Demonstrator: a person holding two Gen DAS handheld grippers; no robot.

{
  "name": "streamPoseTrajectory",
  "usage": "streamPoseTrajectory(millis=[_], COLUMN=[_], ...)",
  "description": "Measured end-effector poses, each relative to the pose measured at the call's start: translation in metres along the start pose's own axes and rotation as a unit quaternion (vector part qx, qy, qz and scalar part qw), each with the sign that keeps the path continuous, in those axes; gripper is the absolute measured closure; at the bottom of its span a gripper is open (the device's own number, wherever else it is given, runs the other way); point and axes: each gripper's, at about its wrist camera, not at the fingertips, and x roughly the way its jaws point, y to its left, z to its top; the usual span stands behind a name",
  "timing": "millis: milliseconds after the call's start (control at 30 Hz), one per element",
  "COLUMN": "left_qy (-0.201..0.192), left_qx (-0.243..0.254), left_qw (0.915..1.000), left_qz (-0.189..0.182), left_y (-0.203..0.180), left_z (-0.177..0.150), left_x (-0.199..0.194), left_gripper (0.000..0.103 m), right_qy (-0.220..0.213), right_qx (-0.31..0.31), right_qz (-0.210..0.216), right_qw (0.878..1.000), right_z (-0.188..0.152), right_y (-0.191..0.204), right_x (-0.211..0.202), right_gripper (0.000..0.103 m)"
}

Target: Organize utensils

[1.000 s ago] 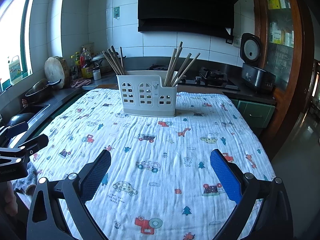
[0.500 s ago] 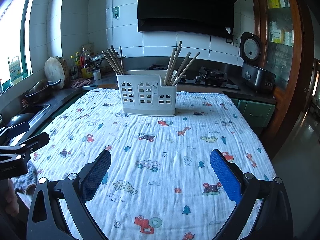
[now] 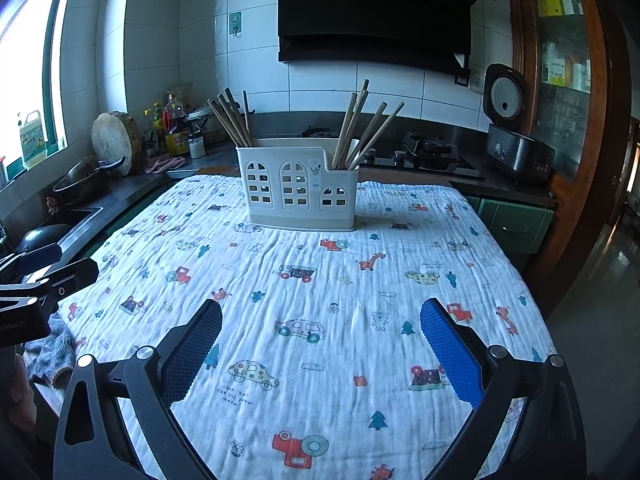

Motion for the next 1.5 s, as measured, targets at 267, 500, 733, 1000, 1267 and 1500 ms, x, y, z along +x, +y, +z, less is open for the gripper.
streamPoseTrajectory(millis=[267,500,733,1000,1267,1500], left_qy=[0.001,0.003,0.004,0.004,0.004,0.004], left_qx=[0.001,0.0,0.002,0.002,0.003,0.003], left_qw=[1.0,1.0,1.0,1.0,1.0,1.0], left_qz=[-0.002,-0.003,-0.004,-0.003,-0.004,-0.005], left_y=[-0.0006,-0.0003,-0.0011,-0.0004,-0.0012,-0.0019], left_z=[0.0002,-0.0002,-0.0006,-0.0014,-0.0017,-0.002], left_x=[0.0009,0.0027,0.004,0.0038,0.0037,0.0035], left_gripper=[0.005,0.005,0.005,0.005,0.005,0.005], right_qy=[0.001,0.003,0.004,0.007,0.007,0.006], right_qx=[-0.004,-0.005,-0.005,-0.007,-0.006,-0.006], right_qz=[0.002,0.005,0.004,0.007,0.006,0.007], right_qw=[1.0,1.0,1.0,1.0,1.0,1.0], right_z=[0.0005,-0.0006,-0.001,-0.0013,-0.0021,-0.0032], right_y=[0.0037,0.0052,0.0054,0.007,0.0073,0.0077], right_x=[0.0016,0.0029,0.0045,0.0065,0.0074,0.0068], right_gripper=[0.007,0.007,0.007,0.007,0.007,0.007])
